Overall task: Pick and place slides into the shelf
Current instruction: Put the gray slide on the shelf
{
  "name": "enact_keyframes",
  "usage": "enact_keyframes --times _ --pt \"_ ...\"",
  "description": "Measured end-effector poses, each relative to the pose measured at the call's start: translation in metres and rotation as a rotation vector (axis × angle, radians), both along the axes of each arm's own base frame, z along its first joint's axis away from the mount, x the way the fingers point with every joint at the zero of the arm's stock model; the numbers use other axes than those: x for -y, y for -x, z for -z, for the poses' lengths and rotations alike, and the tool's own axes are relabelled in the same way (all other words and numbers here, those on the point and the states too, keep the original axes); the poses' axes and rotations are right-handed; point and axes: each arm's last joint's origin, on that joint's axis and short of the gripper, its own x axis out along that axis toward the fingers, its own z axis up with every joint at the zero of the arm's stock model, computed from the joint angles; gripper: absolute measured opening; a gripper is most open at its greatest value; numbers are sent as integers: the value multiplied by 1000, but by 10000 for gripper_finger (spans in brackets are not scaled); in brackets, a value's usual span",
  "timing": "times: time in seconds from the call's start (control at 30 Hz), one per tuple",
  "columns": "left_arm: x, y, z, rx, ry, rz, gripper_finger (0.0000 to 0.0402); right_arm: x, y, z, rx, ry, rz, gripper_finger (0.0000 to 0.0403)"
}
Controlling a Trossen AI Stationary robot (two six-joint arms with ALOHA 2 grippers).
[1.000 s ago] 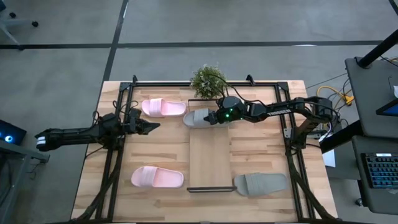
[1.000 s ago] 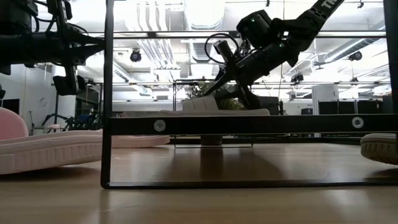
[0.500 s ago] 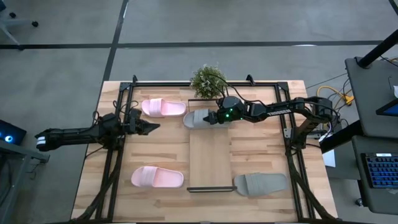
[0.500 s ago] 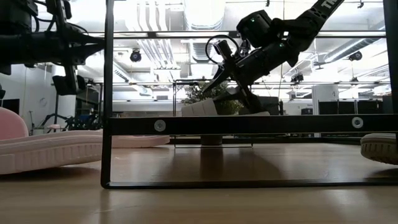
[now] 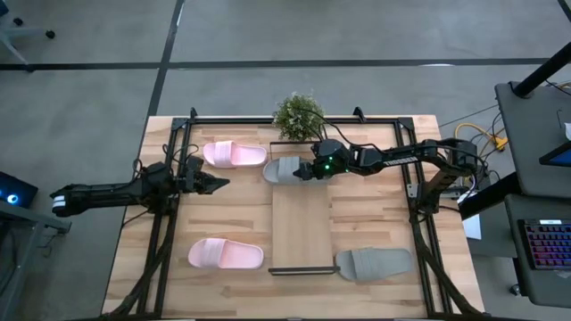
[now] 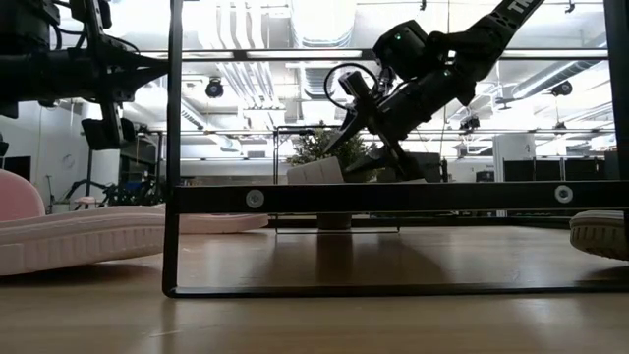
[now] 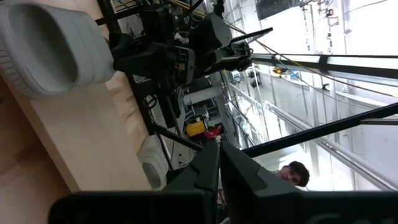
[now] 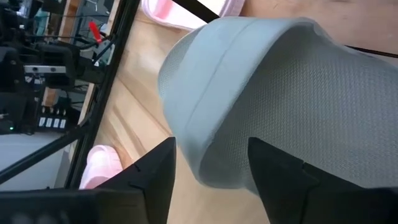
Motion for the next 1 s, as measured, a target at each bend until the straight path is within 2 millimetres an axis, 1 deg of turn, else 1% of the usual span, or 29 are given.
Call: enact_keyframes --times 0.4,0.67,0.83,1.0 --pt "0 0 0 0 -6 12 0 0 6 -13 21 3 6 196" --pt "1 0 0 1 -6 21 0 -2 12 -16 -22 -8 0 196" --pt "1 0 0 2 -7 24 0 -5 20 -25 -35 -7 -9 196" --pt "1 0 1 -6 -6 24 0 -10 32 -38 -61 0 -26 196"
